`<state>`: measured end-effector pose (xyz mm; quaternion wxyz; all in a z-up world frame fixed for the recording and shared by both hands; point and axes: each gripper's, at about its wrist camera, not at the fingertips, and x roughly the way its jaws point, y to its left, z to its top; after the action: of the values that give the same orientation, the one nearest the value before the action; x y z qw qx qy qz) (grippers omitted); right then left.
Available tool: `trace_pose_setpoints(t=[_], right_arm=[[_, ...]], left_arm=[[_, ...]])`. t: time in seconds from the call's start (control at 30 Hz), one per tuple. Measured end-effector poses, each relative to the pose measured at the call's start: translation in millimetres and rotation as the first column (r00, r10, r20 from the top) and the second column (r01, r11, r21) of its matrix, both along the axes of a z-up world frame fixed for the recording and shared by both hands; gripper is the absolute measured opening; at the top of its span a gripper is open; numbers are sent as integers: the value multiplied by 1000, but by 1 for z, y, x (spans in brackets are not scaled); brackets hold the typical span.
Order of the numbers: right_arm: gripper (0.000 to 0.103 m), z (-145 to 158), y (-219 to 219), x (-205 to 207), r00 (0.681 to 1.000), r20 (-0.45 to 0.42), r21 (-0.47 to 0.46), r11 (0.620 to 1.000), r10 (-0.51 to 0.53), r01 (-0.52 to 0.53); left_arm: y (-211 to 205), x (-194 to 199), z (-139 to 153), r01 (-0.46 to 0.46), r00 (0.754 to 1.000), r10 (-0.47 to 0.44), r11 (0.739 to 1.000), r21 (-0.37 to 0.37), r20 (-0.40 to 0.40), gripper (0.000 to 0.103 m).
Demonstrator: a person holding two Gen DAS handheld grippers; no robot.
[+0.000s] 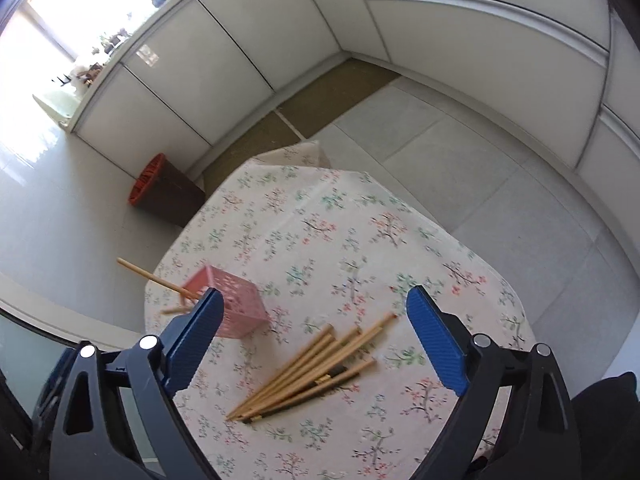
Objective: Organize utensils
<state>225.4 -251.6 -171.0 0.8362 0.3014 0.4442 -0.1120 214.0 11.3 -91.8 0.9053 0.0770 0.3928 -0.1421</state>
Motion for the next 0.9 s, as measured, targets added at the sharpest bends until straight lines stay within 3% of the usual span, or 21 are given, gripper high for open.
trace_pose_setpoints(t=[0.23, 0.57, 0.6, 0.67, 0.73, 0.9], right_arm=[[90, -47, -24, -50, 996, -83, -97, 995, -23, 15], [90, -87, -37, -80, 980, -198, -180, 984, -39, 3], [90, -89, -40, -82, 979, -201, -188, 982, -48, 9], [90, -92, -46, -85, 977, -201, -190, 981, -68, 30], [90, -95, -54, -87, 975, -208, -169, 985, -77, 42], [90, -104, -68, -91, 971, -218, -116, 990, -102, 78]], left_arm=[[-52, -20, -43, 224, 970, -211, 969, 107, -120, 96], [-120, -33, -115, 464, 865, -394, 864, 195, -312, 95], [-125, -32, -122, 482, 853, -407, 853, 198, -326, 92], [-137, -31, -137, 539, 814, -446, 820, 195, -373, 69], [-147, -28, -156, 589, 770, -476, 786, 188, -425, 56], [-172, -25, -184, 661, 713, -520, 723, 202, -470, 48]])
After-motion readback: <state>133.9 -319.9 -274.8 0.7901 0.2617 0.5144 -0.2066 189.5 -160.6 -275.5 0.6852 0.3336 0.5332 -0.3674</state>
